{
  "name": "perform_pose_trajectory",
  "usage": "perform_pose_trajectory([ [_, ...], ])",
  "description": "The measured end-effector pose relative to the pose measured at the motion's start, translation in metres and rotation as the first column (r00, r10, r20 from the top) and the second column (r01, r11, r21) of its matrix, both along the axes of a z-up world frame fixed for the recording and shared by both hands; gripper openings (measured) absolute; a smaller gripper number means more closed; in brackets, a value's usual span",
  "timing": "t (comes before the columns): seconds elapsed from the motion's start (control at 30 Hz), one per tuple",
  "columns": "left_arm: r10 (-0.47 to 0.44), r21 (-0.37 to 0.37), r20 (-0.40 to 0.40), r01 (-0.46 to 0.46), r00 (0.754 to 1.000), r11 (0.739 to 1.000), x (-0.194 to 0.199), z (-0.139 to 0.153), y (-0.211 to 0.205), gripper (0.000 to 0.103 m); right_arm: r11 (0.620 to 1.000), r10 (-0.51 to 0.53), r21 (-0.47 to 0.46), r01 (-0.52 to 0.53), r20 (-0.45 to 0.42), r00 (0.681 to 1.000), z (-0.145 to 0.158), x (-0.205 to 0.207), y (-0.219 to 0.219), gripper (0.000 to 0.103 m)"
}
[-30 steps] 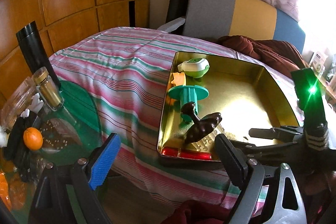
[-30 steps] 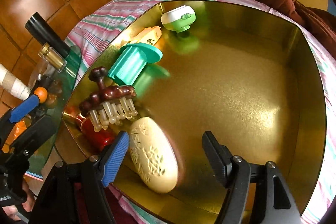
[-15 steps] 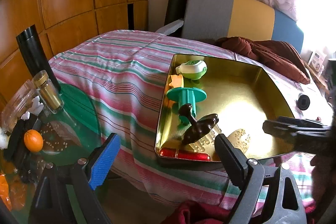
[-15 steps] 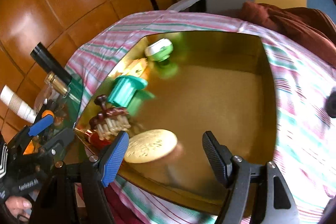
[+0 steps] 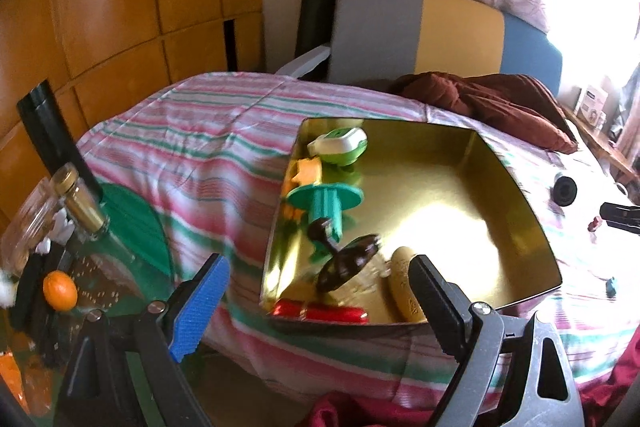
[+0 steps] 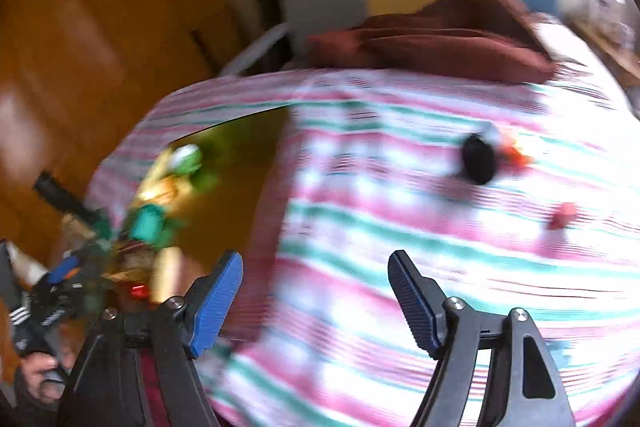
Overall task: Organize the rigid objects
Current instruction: 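Move both tools from the tray back to the remaining toys, then close the left tool on the black-capped clear cylinder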
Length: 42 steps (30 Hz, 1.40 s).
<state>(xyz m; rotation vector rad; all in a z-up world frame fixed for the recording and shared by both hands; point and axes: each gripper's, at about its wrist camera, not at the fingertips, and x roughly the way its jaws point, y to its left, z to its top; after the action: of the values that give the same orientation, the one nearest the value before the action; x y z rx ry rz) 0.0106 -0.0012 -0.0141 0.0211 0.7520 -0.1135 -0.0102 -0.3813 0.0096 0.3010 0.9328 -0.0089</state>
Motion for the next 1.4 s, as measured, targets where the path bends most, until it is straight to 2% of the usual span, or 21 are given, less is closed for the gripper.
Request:
perform_pose_trajectory([
  [0.1,-0.036,0.008,0.008,0.036,0.999,0.999,0.001,0.005,-0.014,0.092,0.992,-0.129,-0.016,0.129,-0.033,0.991,-0.003,-0.008,-0.05,0.076],
  [0.17,-0.058,0.014,0.011,0.058,0.998,0.998,0.002,0.008,-0.024,0.092,0.97,-0.245,-0.021,0.244,-0.045,0.969,-0.005,-0.012,-0.09,0.076],
  [0.33,-0.145,0.019,0.04,0.144,0.989,0.989,0.004,0.026,-0.063,0.093,0.89,-0.456,-0.051,0.453,-0.05,0.889,-0.016,-0.014,-0.169,0.076],
  [0.47,-0.239,0.023,0.051,0.238,0.97,0.971,0.007,0.038,-0.105,0.093,0.82,-0.572,0.013,0.573,-0.041,0.819,-0.047,-0.024,-0.21,0.076],
  [0.5,-0.262,0.025,0.048,0.261,0.964,0.965,0.007,0.039,-0.115,0.093,0.79,-0.607,0.006,0.613,-0.126,0.784,-0.06,-0.024,-0.22,0.076],
  [0.53,-0.292,0.029,0.044,0.291,0.955,0.956,0.009,0.04,-0.13,0.094,0.769,-0.628,0.027,0.639,-0.159,0.762,-0.065,-0.026,-0.227,0.077],
  [0.57,-0.32,0.031,0.044,0.319,0.946,0.947,0.01,0.041,-0.144,0.094,0.755,-0.64,0.057,0.653,-0.149,0.754,-0.065,-0.029,-0.232,0.076],
  [0.73,-0.454,-0.046,-0.015,0.453,0.891,0.89,0.023,0.04,-0.215,0.094,0.751,-0.628,0.148,0.644,-0.144,0.765,-0.064,-0.03,-0.238,0.076],
  [0.83,-0.503,-0.048,-0.056,0.501,0.862,0.864,0.037,0.031,-0.258,0.094,0.754,-0.623,0.161,0.637,-0.133,0.771,-0.061,-0.029,-0.24,0.076],
  [0.9,-0.516,-0.039,-0.091,0.514,0.852,0.857,0.047,0.025,-0.282,0.094,0.751,-0.618,0.187,0.633,-0.135,0.774,-0.061,-0.027,-0.239,0.076],
  [0.97,-0.552,-0.054,-0.109,0.55,0.827,0.834,0.059,0.019,-0.308,0.094,0.749,-0.616,0.203,0.631,-0.138,0.776,-0.062,-0.028,-0.236,0.076],
  [1.03,-0.564,-0.023,-0.098,0.564,0.82,0.825,0.067,0.017,-0.329,0.094,0.748,-0.616,0.206,0.631,-0.14,0.775,-0.062,-0.031,-0.236,0.076],
  [1.07,-0.584,-0.025,-0.098,0.585,0.806,0.811,0.072,0.015,-0.341,0.094,0.749,-0.613,0.207,0.629,-0.144,0.777,-0.062,-0.03,-0.236,0.076],
  [1.13,-0.595,-0.009,-0.108,0.598,0.797,0.802,0.084,0.011,-0.361,0.094,0.749,-0.61,0.214,0.627,-0.146,0.779,-0.062,-0.031,-0.236,0.076],
  [1.2,-0.622,0.001,-0.114,0.626,0.775,0.78,0.097,0.005,-0.387,0.094,0.751,-0.608,0.221,0.623,-0.139,0.782,-0.061,-0.03,-0.236,0.076],
  [1.27,-0.615,0.039,-0.125,0.624,0.778,0.781,0.109,-0.003,-0.404,0.094,0.748,-0.612,0.22,0.626,-0.136,0.779,-0.061,-0.03,-0.236,0.076],
  [1.4,-0.633,0.073,-0.123,0.643,0.765,0.763,0.126,-0.017,-0.436,0.094,0.74,-0.616,0.241,0.629,-0.134,0.776,-0.061,-0.033,-0.237,0.076],
])
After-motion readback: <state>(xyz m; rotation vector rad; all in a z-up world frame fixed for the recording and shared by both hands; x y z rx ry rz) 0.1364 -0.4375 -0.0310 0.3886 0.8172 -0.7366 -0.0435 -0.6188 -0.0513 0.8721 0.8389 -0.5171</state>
